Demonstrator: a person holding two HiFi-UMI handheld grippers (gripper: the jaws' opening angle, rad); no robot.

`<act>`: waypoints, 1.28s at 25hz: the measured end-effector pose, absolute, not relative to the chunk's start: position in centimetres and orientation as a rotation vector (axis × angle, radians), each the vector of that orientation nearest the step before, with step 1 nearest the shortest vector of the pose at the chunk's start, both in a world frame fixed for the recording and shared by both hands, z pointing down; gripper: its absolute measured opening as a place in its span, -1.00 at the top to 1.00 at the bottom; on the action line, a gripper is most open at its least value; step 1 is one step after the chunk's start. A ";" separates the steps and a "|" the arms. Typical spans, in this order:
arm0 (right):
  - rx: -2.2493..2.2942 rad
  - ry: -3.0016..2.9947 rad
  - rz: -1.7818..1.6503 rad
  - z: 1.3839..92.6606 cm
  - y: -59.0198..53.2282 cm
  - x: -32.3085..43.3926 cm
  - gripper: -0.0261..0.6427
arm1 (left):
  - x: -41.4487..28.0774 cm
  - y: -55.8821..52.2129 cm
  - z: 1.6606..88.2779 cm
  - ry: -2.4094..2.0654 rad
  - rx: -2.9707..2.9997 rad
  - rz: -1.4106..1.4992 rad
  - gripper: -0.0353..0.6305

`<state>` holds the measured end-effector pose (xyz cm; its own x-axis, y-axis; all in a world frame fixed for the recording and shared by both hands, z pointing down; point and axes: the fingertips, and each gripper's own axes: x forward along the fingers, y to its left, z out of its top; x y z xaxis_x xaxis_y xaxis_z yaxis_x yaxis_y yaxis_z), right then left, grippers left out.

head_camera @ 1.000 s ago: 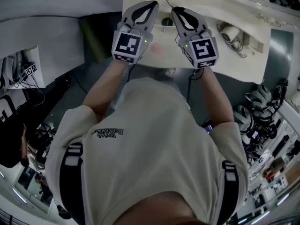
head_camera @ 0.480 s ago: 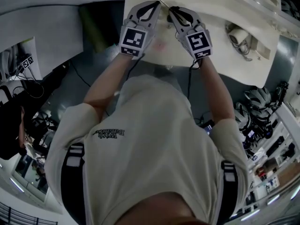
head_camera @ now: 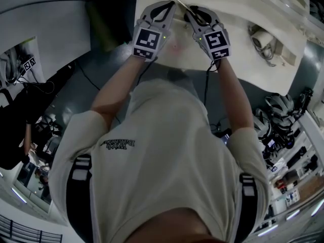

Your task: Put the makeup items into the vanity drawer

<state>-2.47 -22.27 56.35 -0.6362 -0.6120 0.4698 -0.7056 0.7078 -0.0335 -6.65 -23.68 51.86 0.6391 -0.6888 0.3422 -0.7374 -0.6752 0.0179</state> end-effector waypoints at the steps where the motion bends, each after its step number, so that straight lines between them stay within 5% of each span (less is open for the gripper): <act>1: 1.016 -2.486 0.307 56.4 -22.3 -2.4 0.69 | -6.6 -23.7 51.9 -1.182 2.701 0.469 0.85; 15: 1.072 -2.466 0.303 55.1 -21.4 -2.4 0.68 | -6.8 -23.0 51.1 -1.178 2.715 0.455 0.85; 32: 1.365 -2.531 0.043 40.1 -20.9 0.5 0.78 | -3.8 -22.6 39.1 -1.140 2.900 0.268 0.86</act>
<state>0.51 -20.90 40.06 -0.5226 -0.8167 0.2449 -0.8246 0.5571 0.0984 -3.84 -22.60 39.08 0.7197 -0.6747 0.1639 -0.6771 -0.7342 -0.0494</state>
